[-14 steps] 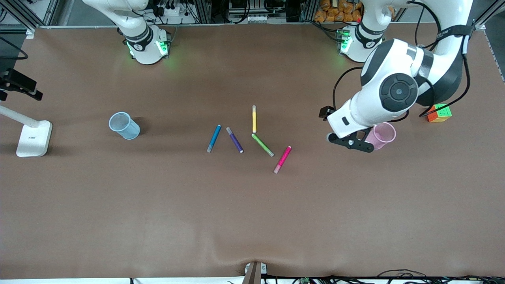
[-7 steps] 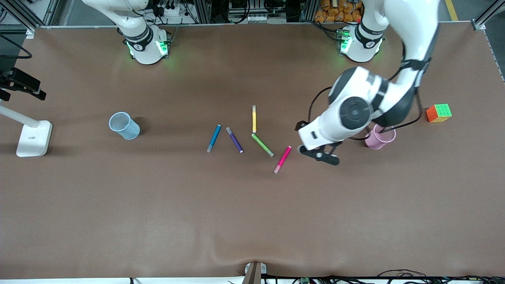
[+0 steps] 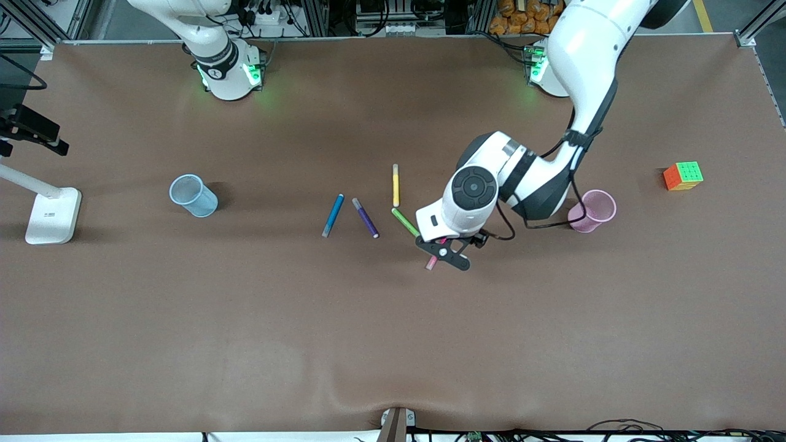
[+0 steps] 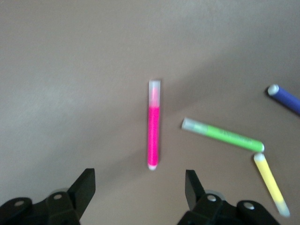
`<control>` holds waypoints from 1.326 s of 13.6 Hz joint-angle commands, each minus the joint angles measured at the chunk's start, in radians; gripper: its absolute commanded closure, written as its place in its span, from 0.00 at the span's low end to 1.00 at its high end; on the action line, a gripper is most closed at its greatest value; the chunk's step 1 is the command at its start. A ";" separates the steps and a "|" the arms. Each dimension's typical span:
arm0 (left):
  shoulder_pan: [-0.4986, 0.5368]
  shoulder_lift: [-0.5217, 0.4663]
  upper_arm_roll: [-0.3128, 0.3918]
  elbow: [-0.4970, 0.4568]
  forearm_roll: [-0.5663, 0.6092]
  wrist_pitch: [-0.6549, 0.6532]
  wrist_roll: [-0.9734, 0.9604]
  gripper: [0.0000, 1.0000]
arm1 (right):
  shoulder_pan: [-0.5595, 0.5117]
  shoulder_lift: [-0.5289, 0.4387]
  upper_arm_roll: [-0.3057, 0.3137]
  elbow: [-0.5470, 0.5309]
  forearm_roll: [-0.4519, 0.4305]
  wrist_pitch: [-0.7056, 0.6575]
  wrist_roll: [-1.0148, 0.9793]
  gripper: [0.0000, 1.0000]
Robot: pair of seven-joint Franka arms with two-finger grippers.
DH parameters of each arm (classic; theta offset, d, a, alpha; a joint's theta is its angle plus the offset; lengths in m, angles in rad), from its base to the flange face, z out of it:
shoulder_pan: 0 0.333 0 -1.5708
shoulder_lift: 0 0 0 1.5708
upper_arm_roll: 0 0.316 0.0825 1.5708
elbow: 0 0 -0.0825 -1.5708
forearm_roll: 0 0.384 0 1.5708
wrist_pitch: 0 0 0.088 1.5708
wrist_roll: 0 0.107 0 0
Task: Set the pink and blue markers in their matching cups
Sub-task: 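Grasp the pink marker with the left gripper while the right gripper reaches the blue marker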
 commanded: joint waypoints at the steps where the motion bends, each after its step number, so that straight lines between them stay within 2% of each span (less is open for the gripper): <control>1: -0.036 0.076 0.015 0.047 0.033 0.084 -0.009 0.18 | -0.009 0.086 0.000 0.024 -0.007 -0.004 -0.004 0.00; 3: -0.039 0.108 0.027 0.048 0.070 0.138 -0.003 0.21 | 0.001 0.193 0.000 0.030 -0.034 -0.010 -0.005 0.00; 4: -0.042 0.127 0.027 0.048 0.073 0.169 -0.006 0.22 | -0.002 0.204 0.000 0.030 -0.057 0.001 -0.007 0.00; 5: -0.051 0.143 0.029 0.048 0.076 0.195 -0.007 0.27 | 0.005 0.212 0.000 0.030 -0.080 0.008 -0.005 0.00; 8: -0.054 0.156 0.040 0.048 0.086 0.206 0.000 0.39 | 0.057 0.247 0.003 0.014 -0.059 0.064 0.013 0.00; 10: -0.056 0.160 0.040 0.047 0.087 0.213 0.002 0.46 | 0.112 0.282 0.003 0.009 -0.048 0.097 0.155 0.00; 13: -0.059 0.180 0.044 0.048 0.089 0.235 0.006 0.46 | 0.180 0.358 0.003 -0.026 -0.038 0.178 0.280 0.00; 15: -0.062 0.190 0.044 0.048 0.098 0.246 0.005 0.46 | 0.224 0.367 0.003 -0.092 0.011 0.272 0.301 0.00; 16: -0.062 0.190 0.044 0.048 0.101 0.247 0.005 0.47 | 0.246 0.369 0.003 -0.126 0.050 0.324 0.382 0.00; 18: -0.066 0.191 0.044 0.048 0.103 0.249 0.005 0.50 | 0.325 0.398 0.003 -0.166 0.058 0.407 0.498 0.00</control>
